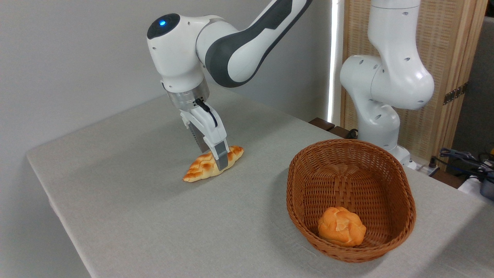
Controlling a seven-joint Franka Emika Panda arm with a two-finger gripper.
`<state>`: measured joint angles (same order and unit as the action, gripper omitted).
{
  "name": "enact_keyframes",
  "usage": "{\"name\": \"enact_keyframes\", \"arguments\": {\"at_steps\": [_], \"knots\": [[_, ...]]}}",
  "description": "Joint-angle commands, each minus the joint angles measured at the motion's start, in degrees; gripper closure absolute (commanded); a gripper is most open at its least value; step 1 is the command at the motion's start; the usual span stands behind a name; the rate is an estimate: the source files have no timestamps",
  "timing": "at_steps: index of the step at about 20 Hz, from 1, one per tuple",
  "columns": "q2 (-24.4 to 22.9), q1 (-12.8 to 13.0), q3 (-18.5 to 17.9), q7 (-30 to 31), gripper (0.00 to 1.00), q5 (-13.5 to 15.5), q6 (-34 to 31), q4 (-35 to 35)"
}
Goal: Put bread into the basket
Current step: 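Close the gripper on the middle of the braided roll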
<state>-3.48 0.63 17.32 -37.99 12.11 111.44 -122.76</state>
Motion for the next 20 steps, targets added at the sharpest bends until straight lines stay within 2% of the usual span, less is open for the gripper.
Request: {"name": "enact_keyframes", "arguments": {"at_steps": [1, 7, 8, 10, 12, 13, 16, 20], "knots": [[0.3, 0.1, 0.6, 0.7, 0.00, 1.3, 2.5, -1.3], [0.3, 0.1, 1.4, 0.6, 0.01, 1.2, 4.6, -2.7], [0.3, 0.1, 1.4, 0.6, 0.07, 1.2, 4.6, -2.7], [0.3, 0.1, 1.4, 0.3, 0.31, 0.5, 4.6, -2.7], [0.4, 0.1, 1.4, 0.3, 0.61, 0.5, 4.5, -2.7], [0.3, 0.1, 1.4, 0.2, 0.70, 0.5, 4.5, -2.7], [0.3, 0.1, 1.4, -0.1, 0.77, 0.4, 4.3, -2.7], [0.3, 0.0, 1.4, -0.2, 0.78, 0.4, 4.1, -2.7]]}}
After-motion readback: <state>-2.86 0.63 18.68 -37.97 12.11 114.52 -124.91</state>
